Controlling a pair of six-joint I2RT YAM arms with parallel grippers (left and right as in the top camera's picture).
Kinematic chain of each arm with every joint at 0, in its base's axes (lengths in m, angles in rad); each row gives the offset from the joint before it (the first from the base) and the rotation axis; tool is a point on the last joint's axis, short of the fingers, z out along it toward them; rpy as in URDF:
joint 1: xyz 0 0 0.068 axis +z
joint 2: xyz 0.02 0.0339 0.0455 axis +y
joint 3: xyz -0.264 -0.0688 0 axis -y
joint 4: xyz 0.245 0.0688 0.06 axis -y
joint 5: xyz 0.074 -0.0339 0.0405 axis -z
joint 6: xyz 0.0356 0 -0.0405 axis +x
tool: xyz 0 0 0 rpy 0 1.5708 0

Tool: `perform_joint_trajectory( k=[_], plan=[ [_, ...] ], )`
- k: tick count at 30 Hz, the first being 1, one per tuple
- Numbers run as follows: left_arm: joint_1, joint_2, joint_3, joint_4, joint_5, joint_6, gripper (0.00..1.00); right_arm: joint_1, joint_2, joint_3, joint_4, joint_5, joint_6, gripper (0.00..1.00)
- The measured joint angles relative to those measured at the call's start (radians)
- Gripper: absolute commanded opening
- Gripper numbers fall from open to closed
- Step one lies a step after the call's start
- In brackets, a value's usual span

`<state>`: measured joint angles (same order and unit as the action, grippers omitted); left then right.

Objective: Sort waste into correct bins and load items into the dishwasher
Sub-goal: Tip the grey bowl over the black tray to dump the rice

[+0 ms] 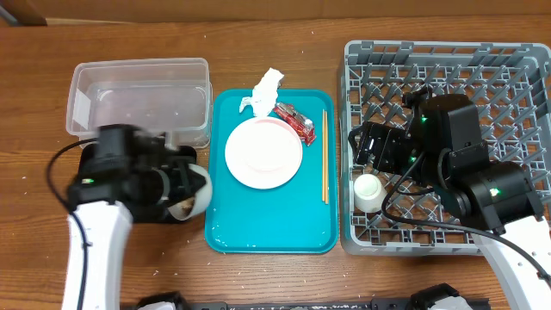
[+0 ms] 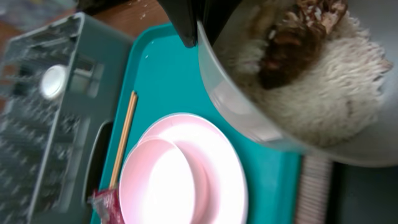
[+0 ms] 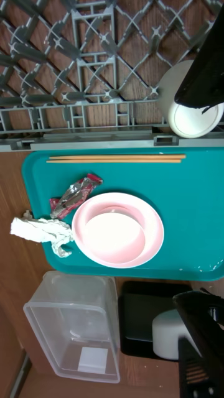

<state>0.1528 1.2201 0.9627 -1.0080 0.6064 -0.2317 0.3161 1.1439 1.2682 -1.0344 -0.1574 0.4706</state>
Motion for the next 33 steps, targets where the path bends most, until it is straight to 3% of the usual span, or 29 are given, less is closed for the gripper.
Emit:
perform_joint_trajectory(
  k=[6, 15, 23, 33],
  plan=[
    [0.333, 0.209, 0.0, -0.07, 0.336, 0.297, 0.04, 0.0, 0.0, 0.0, -0.005, 0.0, 0.0, 0.96],
    [0.463, 0.575, -0.001, -0.208, 0.736, 0.592, 0.04, 0.0, 0.0, 0.0, -0.005, 0.0, 0.0, 0.96],
    [0.55, 0.631, -0.001, -0.28, 0.86, 0.697, 0.04, 0.0, 0.0, 0.0, -0.005, 0.0, 0.0, 0.96],
    [0.678, 0.63, 0.018, -0.478, 0.88, 0.916, 0.04, 0.0, 0.0, 0.0, -0.006, 0.0, 0.0, 0.96]
  ],
)
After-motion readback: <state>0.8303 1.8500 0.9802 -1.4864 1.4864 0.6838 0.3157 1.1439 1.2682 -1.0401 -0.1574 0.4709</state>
